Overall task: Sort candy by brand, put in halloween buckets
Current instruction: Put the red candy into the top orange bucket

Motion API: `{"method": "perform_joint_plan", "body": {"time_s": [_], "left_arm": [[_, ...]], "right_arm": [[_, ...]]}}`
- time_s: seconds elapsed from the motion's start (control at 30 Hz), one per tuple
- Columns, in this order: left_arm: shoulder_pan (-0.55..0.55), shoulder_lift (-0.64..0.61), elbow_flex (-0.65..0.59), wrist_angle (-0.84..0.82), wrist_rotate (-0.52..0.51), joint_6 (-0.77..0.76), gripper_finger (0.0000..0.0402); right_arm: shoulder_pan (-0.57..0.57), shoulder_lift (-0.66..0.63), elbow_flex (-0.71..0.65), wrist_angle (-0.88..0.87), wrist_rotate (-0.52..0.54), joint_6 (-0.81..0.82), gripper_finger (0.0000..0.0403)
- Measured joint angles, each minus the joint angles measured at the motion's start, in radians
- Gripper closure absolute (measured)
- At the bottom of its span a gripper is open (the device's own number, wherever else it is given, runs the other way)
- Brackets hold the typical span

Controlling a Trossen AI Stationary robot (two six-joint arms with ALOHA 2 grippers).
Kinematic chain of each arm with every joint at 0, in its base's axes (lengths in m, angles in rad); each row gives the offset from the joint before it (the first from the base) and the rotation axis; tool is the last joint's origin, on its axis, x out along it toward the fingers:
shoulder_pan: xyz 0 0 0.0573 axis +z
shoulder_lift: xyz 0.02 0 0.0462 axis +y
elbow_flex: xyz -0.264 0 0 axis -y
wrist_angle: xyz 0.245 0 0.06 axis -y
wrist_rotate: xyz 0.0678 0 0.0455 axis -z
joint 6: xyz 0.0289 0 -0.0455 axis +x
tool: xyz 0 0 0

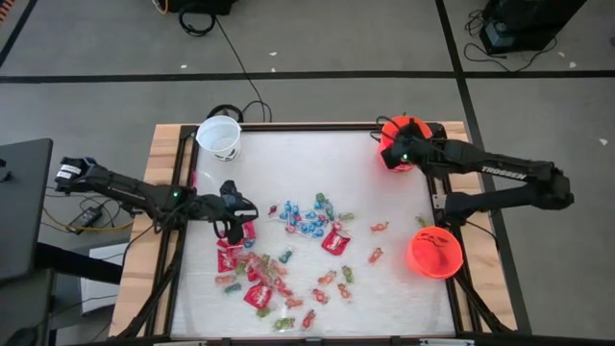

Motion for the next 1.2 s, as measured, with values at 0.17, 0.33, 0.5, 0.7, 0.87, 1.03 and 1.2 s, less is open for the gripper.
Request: {"method": "perform_joint_plan", "body": {"time_s": [0.17,0.33,0.5,0.7,0.87,1.03,1.2], "left_arm": [[-0.019,0.0,0.0,-0.033,-0.116,-0.063,0.0266],[-0.001,0.0,0.0,-0.033,-0.106,-0.114,0.0266],[0.01,0.0,0.0,-0.051,-0.033,-0.125,0.0262],[0.01,0.025,-0.001,-0.082,0.079,-0.21,0.0239],[0.008,0.029,0.0,-0.108,0.249,-0.286,0.0186],[0.007,0.029,0.0,-0.228,0.287,-0.277,0.0145],[0.007,0.064,0.0,-0.296,0.228,-0.165,0.014]], "right_arm": [[-0.08,-0.001,0.0,0.027,-0.119,-0.087,0.033],[-0.098,-0.035,0.0,0.101,-0.122,-0.172,0.0251],[-0.071,-0.074,0.0,0.233,-0.192,-0.255,0.0202],[-0.015,-0.073,0.0,0.443,-0.458,-0.236,0.02],[0.032,-0.041,0.0,0.549,-0.624,-0.082,0.0201],[0.114,0.006,0.0,0.608,-0.62,-0.001,0.0202],[0.185,0.05,0.0,0.62,-0.611,0.004,0.0202]]}}
